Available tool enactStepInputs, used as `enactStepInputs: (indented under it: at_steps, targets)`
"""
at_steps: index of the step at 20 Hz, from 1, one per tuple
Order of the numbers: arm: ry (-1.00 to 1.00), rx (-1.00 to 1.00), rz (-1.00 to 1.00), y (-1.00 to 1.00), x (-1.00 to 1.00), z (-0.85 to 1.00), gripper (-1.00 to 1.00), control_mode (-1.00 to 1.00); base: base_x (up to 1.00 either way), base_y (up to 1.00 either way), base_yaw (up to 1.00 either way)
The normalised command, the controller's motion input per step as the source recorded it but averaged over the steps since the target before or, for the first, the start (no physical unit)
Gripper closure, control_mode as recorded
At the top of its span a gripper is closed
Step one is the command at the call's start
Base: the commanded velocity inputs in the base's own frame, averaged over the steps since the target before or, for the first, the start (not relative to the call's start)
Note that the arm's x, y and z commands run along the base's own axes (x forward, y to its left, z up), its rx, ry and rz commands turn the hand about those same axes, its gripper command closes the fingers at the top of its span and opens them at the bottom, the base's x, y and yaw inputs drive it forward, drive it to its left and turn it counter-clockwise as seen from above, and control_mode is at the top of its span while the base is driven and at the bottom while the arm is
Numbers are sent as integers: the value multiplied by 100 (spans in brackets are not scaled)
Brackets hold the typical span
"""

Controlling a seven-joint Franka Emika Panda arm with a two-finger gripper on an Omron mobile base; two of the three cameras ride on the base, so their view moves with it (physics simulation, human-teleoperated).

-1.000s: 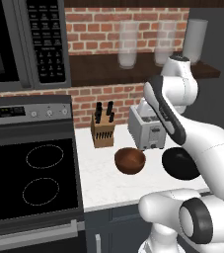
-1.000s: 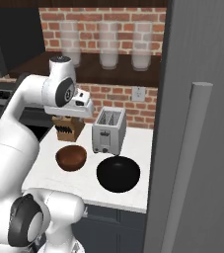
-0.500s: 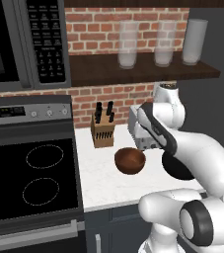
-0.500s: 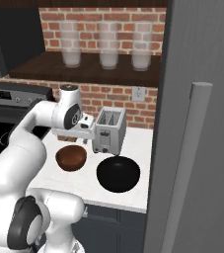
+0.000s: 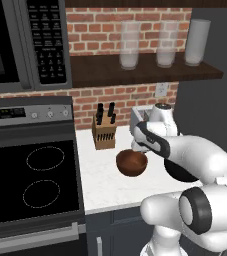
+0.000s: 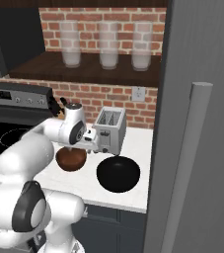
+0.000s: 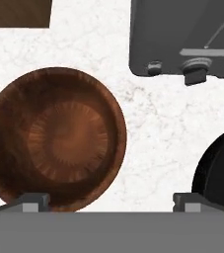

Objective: Pick up the bowls on the counter and stack them on top of one another in the open cabinet. Place the smaller bowl on top of the larger bowl.

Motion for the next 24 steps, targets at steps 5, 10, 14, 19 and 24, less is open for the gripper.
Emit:
enactStepInputs:
  at_steps: [5, 10, 14, 19, 24]
  targets:
    - [1, 0, 0, 0, 20, -42, -100, -100, 0, 0, 0]
    - [0, 0, 0, 3, 14, -40, -100, -100, 0, 0, 0]
    - [0, 0, 0, 6, 17, -39, -100, -100, 0, 0, 0]
    - [0, 0, 0, 7, 16, -39, -100, -100, 0, 0, 0]
    - [0, 0, 0, 1, 5, -17, 100, -100, 0, 0, 0]
